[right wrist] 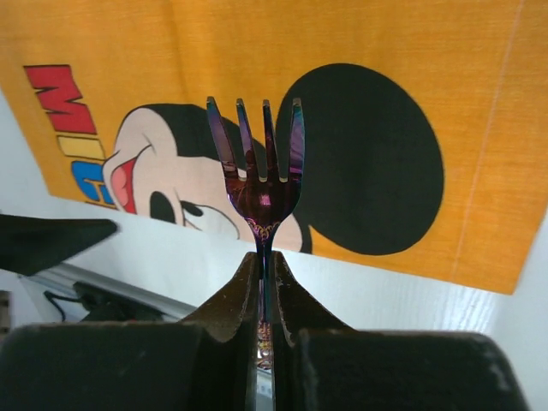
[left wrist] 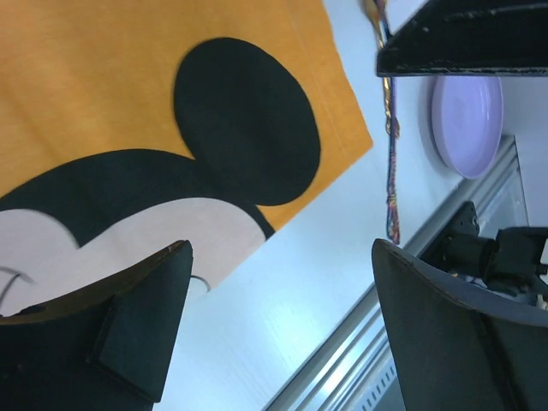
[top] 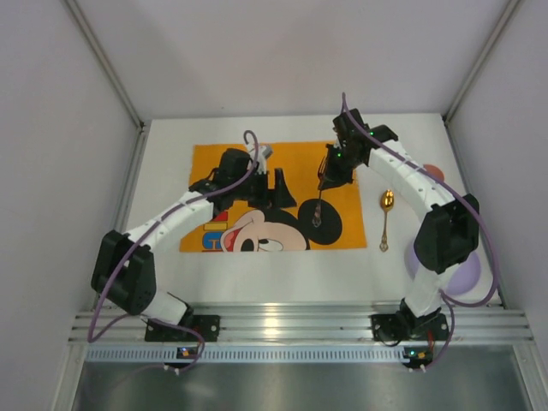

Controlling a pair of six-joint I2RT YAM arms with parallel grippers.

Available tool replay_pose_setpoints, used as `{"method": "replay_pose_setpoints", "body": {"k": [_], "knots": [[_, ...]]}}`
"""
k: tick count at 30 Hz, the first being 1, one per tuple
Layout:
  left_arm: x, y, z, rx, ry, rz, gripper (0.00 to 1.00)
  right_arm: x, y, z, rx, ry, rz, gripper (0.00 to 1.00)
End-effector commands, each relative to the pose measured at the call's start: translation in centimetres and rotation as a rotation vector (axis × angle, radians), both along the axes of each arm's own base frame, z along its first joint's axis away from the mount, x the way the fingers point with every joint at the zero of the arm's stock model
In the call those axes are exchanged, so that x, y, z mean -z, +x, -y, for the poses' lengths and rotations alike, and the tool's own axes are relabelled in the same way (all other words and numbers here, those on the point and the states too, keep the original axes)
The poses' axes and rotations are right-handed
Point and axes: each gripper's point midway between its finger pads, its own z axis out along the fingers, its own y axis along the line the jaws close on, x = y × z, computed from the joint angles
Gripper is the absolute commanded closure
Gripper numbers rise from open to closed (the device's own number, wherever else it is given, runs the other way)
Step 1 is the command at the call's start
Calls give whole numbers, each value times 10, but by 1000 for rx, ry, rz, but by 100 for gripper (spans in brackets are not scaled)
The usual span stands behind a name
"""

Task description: Set the dinner table for one person

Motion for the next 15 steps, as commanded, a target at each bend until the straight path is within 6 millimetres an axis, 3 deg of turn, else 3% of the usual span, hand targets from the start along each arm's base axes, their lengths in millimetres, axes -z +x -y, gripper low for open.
{"method": "replay_pose_setpoints", "body": {"k": [1, 6, 10, 11, 13, 14, 15], "knots": [[-19, -3, 44, 96, -74, 48, 10, -27, -5, -25, 5, 140, -11, 100], [-6, -17, 80, 184, -53, 27, 16, -40, -6, -31, 15, 195, 0, 100], [0, -17, 90, 206, -44, 18, 26, -43, -10, -32, 15, 209, -8, 100], [-2, -16, 93, 210, -47, 22, 43, -44, -12, -33, 17, 216, -8, 100], [0, -14, 95, 215, -47, 16, 65, -43, -13, -33, 17, 222, -14, 100], [0, -15, 97, 222, -52, 13, 100, -44, -13, -34, 19, 228, -12, 100], [1, -15, 98, 224, -51, 5, 100, -44, -14, -34, 16, 234, -14, 100]]}}
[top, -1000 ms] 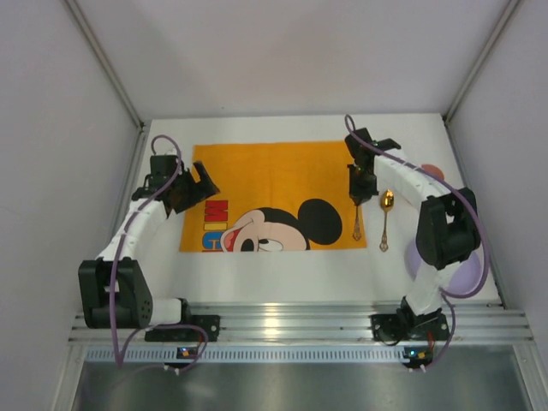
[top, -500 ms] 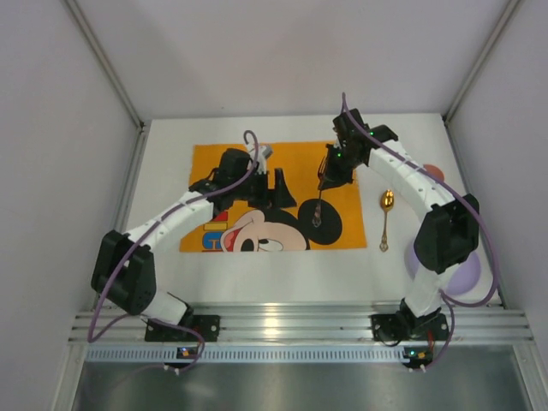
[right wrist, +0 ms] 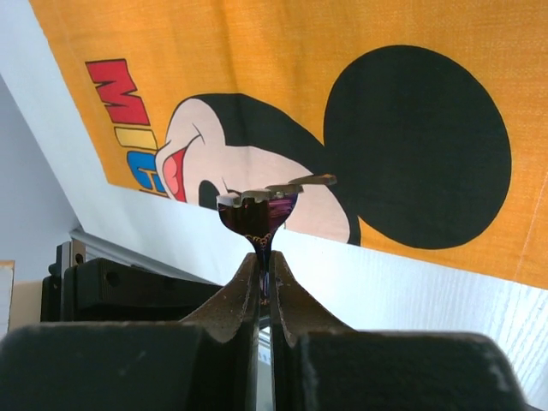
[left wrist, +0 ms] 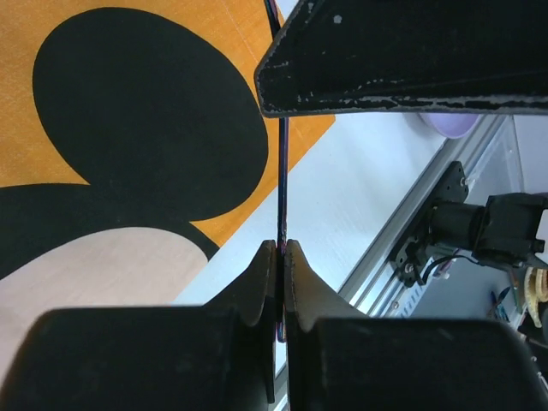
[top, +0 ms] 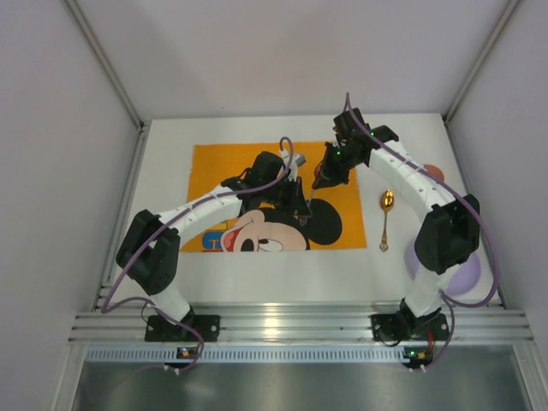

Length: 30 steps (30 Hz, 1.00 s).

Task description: Set the dinner table for one person

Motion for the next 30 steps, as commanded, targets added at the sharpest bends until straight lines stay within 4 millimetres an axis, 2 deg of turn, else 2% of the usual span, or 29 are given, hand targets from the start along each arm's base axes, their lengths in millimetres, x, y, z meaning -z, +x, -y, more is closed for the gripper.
{"method": "replay_pose_setpoints", "body": {"k": [1, 4, 5, 7, 8, 9, 10, 11, 12, 13, 14, 15, 16, 17, 18, 19, 20, 22, 23, 25, 26, 28, 29, 30], "knots": [[-23, 12, 14, 21, -66, 61, 100, -31, -9, -11, -13, 90, 45, 100], [-24, 10, 13, 28, -73, 65, 100, -30, -9, -15, -25, 111, 42, 100], [-25, 10, 11, 25, -70, 70, 100, -29, -8, -17, -32, 117, 42, 92], [-23, 9, 1, 22, -49, 71, 100, -33, -6, -18, -41, 129, 49, 57], [-23, 12, -12, -1, -34, 60, 100, -35, -4, -17, -47, 126, 60, 31], [-23, 14, -20, -13, -32, 56, 100, -37, -3, -16, -47, 125, 68, 24], [-13, 11, -32, -23, -22, 28, 100, -39, 0, -14, -46, 122, 79, 13], [-9, 21, -53, -77, -25, 6, 100, -43, 0, -11, -49, 119, 92, 11], [-13, 21, -67, -105, -42, -3, 100, -46, 3, -6, -43, 118, 101, 11], [1, 10, -81, -113, -47, -68, 100, -48, 4, -4, -42, 115, 107, 10], [5, 18, -104, -177, -41, -80, 100, -49, 4, 1, -46, 108, 115, 10], [0, 16, -118, -206, -41, -56, 100, -50, 6, 7, -36, 103, 120, 10], [17, 7, -135, -232, 4, -73, 100, -47, 5, 11, -34, 97, 114, 10], [17, 11, -154, -283, 22, -55, 100, -47, 5, 16, -26, 94, 115, 10], [22, 10, -165, -301, 44, -56, 100, -45, 3, 19, -24, 98, 108, 10], [34, 2, -178, -299, 97, -80, 100, -37, -1, 21, -26, 94, 86, 11], [39, 5, -192, -328, 123, -93, 100, -35, -3, 22, -30, 94, 85, 11], [46, 7, -210, -328, 185, -96, 100, -26, -9, 24, -36, 88, 61, 11], [58, 7, -229, -372, 245, -147, 100, -24, -11, 24, -42, 90, 60, 11], [60, 18, -247, -431, 285, -140, 100, -19, -15, 24, -49, 92, 45, 12], [68, 23, -257, -464, 336, -149, 100, -18, -16, 24, -51, 93, 45, 12], [70, 30, -269, -495, 406, -157, 100, -16, -18, 25, -56, 92, 40, 12], [79, 30, -281, -517, 475, -177, 100, -16, -18, 25, -59, 91, 41, 12], [75, 37, -284, -520, 494, -160, 100, -15, -20, 26, -62, 91, 40, 11]]}}
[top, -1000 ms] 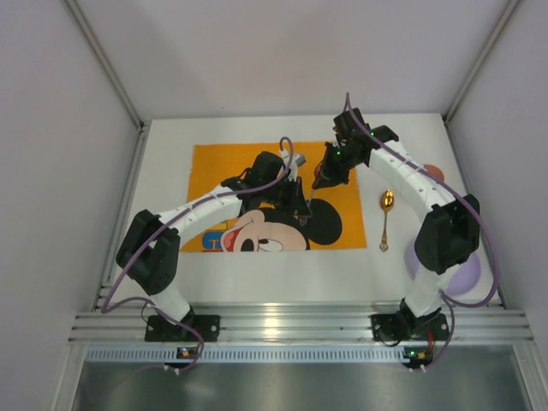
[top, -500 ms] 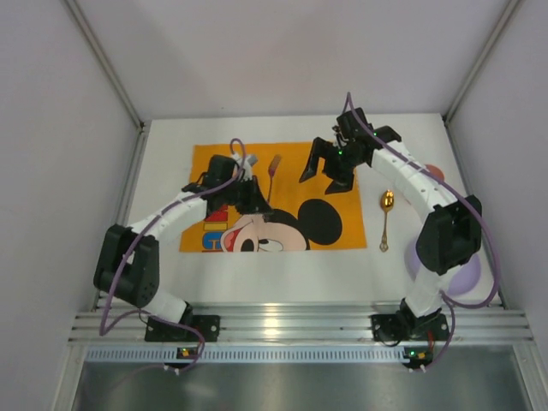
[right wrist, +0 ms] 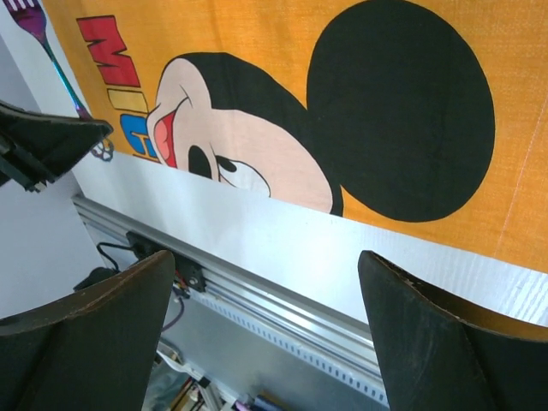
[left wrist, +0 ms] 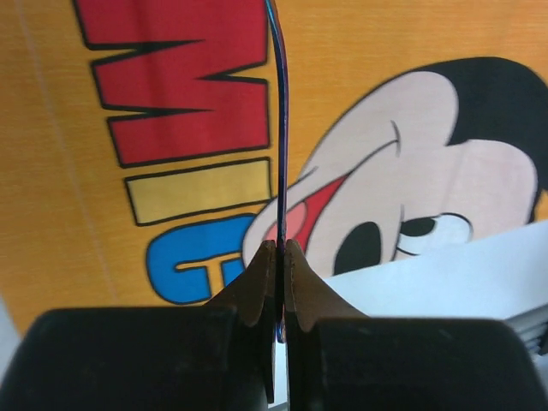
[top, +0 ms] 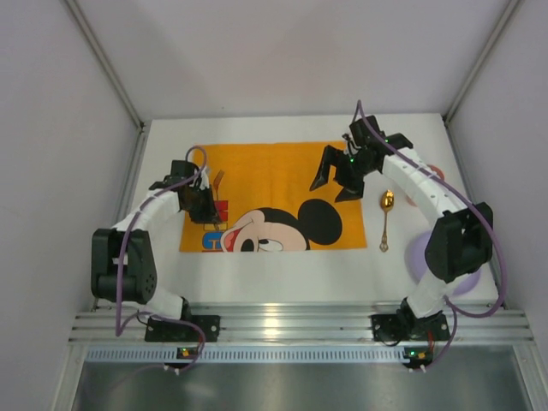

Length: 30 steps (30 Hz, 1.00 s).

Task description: Set the dinner table for one person

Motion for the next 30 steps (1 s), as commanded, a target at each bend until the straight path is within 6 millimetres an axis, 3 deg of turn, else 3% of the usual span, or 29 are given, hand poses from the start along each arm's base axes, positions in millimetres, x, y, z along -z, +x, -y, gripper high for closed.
{"method": "replay_pose_setpoints", "body": {"k": [1, 9, 14, 16, 17, 18, 25, 30], "knots": [[-3, 16, -27, -6, 168, 7, 100, -18, -3, -1, -32, 30, 67, 12], [7, 47, -33, 8, 215, 22, 100, -4, -9, 8, -35, 9, 40, 12], [8, 59, -23, 20, 154, 64, 99, 0, -10, 18, -26, 3, 36, 12], [8, 60, -22, 3, 113, 74, 86, 3, -9, 21, -24, -1, 33, 12], [5, 65, -24, -12, 111, 97, 49, 5, -9, 24, -19, -2, 29, 12], [6, 64, -28, -38, 115, 90, 4, 6, -10, 24, -22, -2, 28, 12], [-17, 71, -82, -207, 208, 118, 1, 7, -9, 38, 0, -27, 47, 12], [-37, 76, -84, -231, 208, 150, 1, 9, -2, 81, 111, -137, 99, 13]]}}
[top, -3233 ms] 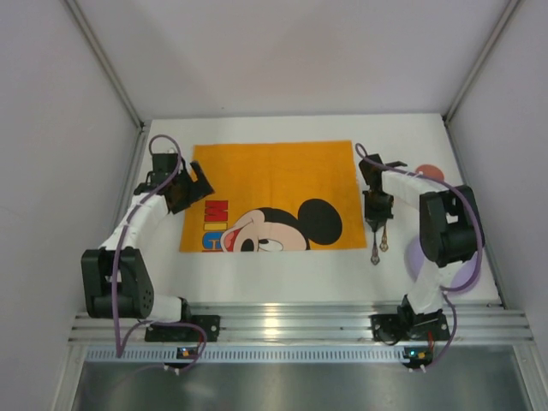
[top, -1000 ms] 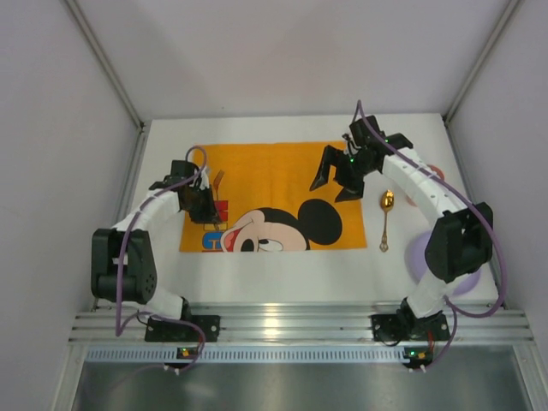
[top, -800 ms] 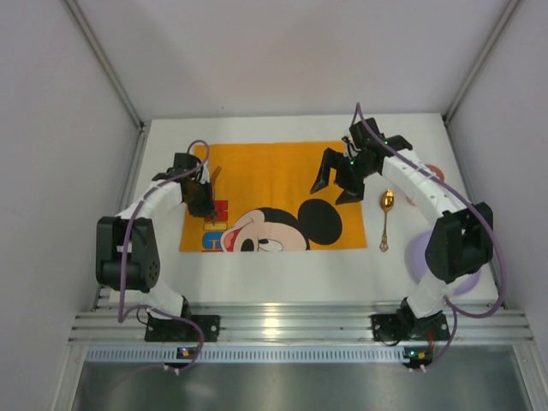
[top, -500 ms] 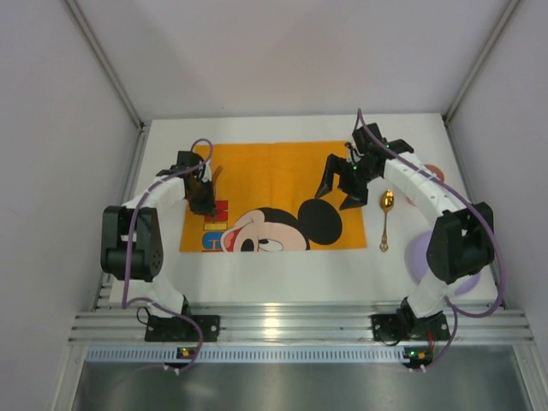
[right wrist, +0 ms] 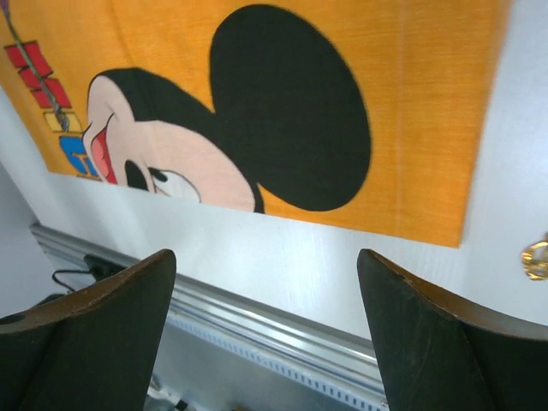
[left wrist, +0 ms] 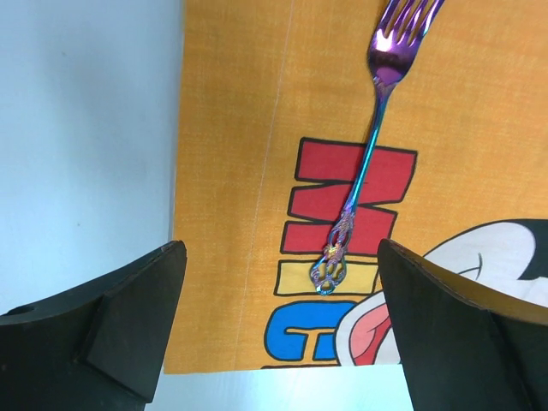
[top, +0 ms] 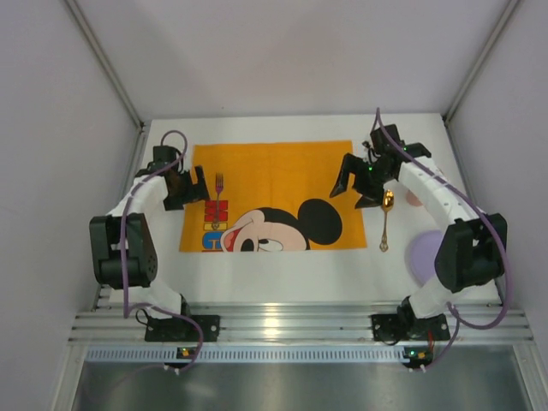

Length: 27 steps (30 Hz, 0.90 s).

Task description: Set the dinner table for one person

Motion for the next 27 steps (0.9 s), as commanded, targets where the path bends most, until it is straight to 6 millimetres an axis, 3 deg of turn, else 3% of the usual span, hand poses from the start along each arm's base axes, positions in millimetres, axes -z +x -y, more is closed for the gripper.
{"method": "replay_pose_setpoints", "body": {"k": [1, 7, 11, 16, 20, 27], "knots": [[-40, 16, 0, -25, -1, 108, 1, -17, 7, 40, 93, -91, 111, 13], [-59, 18, 23, -13, -130, 171, 1, 20, -8, 123, 311, -327, 25, 21], [-50, 12, 39, 18, -160, 148, 1, 52, -9, 144, 357, -422, -37, 30], [-43, 10, 44, 45, -152, 124, 1, 86, -3, 159, 372, -497, -106, 38], [-49, 10, 43, 60, -144, 135, 1, 101, 3, 171, 379, -546, -122, 44], [-49, 3, 39, 76, -110, 124, 1, 119, 29, 174, 360, -548, -111, 51]]}}
